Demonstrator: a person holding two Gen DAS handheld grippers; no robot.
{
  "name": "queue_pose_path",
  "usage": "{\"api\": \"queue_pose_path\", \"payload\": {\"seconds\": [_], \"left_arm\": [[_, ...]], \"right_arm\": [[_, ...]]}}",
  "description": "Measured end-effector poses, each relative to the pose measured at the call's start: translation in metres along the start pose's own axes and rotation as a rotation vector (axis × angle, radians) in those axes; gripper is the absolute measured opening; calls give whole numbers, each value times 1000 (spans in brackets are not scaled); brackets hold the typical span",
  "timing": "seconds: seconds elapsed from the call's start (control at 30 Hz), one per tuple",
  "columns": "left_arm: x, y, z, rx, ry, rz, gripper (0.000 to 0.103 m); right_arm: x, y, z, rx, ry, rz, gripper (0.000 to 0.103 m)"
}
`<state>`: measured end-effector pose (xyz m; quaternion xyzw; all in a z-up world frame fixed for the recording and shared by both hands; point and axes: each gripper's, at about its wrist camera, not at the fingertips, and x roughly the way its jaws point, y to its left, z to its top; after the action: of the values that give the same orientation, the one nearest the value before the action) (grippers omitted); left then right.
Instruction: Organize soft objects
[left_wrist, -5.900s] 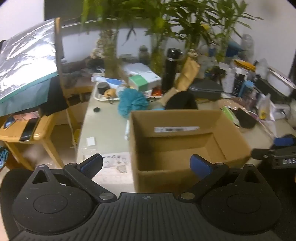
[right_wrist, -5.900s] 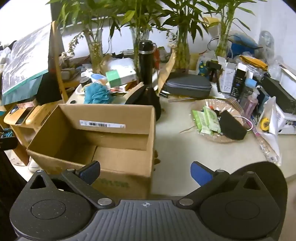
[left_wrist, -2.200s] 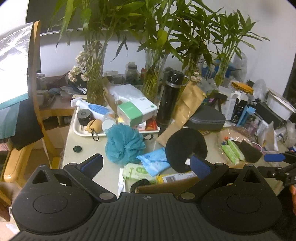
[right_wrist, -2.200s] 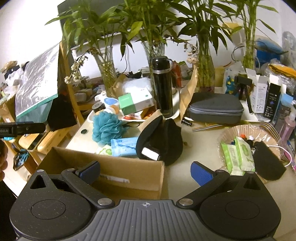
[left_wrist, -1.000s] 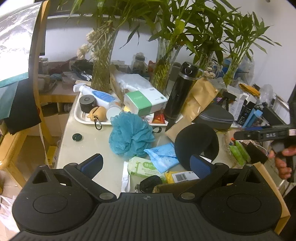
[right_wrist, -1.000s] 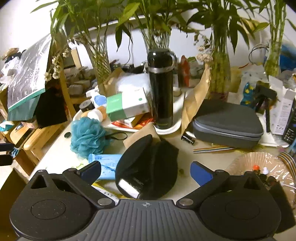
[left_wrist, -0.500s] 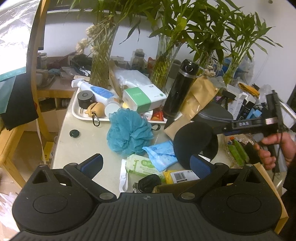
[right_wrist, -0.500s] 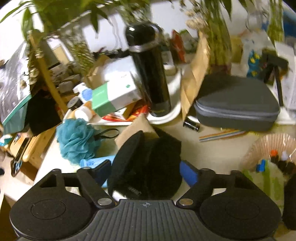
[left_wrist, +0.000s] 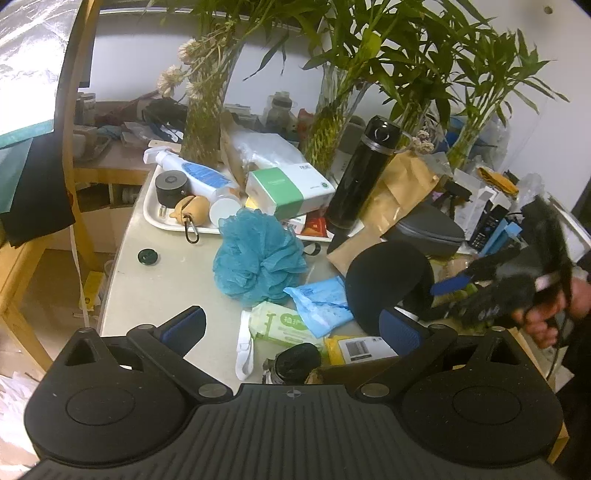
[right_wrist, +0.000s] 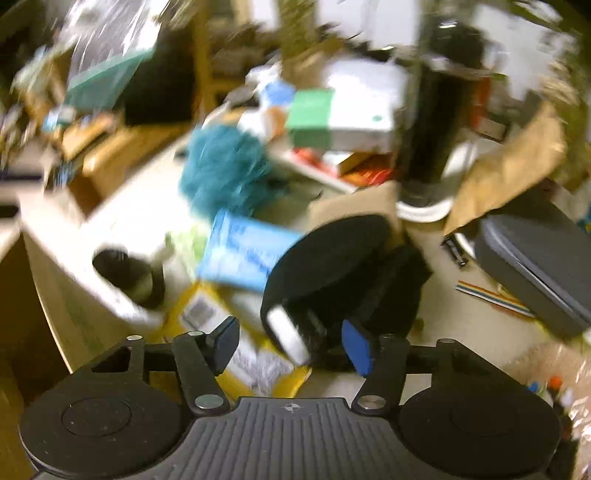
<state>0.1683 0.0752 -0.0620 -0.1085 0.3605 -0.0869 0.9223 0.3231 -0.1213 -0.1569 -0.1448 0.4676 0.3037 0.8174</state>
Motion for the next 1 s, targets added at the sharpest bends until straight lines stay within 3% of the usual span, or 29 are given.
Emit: {"api": "queue_pose_path", "payload": {"seconds": [0.13,0.27,0.53,0.73,0.8,1.0], "left_arm": [[3,-2,-1,8,10,1,103],[5,-2,-1,11,16,5,103],[11,0,-1,3,31,14,103],[12,0,-1,1,35,11,103],[12,0,-1,0,36,11,103],[11,-1,-2,-5,29,4,103]], "right_arm": [[17,10,-2,-110,53,-32,58],[19,3,3,-108,22,5,58],[40,5,10,-207,66,20,56],[57,11,13,-280,90,-15,47],[62,15,10,-314,107,-23,40],[52,15,9,-338,85,-51,30]]}}
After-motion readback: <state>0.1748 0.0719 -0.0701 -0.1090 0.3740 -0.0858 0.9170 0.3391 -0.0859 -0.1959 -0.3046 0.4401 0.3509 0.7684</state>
